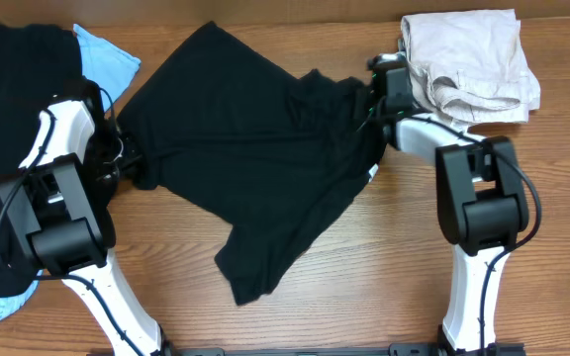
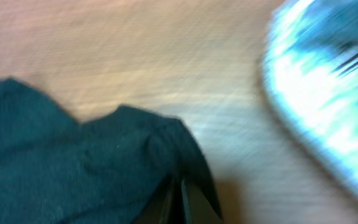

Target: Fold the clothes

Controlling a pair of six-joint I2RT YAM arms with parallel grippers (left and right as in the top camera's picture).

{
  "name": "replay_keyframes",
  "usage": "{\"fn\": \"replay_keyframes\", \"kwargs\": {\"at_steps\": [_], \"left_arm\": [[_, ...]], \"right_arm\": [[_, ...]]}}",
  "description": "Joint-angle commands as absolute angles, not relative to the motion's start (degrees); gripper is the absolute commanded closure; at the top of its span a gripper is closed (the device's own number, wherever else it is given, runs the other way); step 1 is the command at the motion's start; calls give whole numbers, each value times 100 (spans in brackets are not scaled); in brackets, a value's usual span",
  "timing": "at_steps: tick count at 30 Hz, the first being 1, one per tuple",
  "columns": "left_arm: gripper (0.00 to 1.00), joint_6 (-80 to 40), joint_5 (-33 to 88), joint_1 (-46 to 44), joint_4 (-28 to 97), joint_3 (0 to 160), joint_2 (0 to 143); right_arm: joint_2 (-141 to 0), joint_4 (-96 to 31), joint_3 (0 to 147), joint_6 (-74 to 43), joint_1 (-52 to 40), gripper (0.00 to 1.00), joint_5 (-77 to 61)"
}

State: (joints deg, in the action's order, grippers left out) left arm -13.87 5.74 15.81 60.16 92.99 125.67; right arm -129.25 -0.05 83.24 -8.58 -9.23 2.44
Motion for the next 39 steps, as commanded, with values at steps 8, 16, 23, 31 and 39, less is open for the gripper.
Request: {"fn": "replay_keyframes", "kwargs": {"at_steps": [8, 16, 23, 31, 39], "left_arm": [[96, -1503, 1411, 659, 5994, 9153, 12597], [96, -1411, 1614, 32, 5986, 9325, 12597], [96, -1372, 1612, -121, 6097, 9784, 12597], [96, -1100, 1151, -45, 6499, 10326, 12597], [96, -1028, 89, 274, 7363, 10656, 12597]], "right_arm": [[-12954, -73, 8978, -687, 69, 92, 292], [-13157, -69, 8978, -480, 591, 92, 296], [-13181, -191, 9013, -456, 934, 92, 294], [-13122, -1509, 9852, -445, 919, 56, -292], [-12997, -4198, 11496, -467, 569, 0, -1243]]}}
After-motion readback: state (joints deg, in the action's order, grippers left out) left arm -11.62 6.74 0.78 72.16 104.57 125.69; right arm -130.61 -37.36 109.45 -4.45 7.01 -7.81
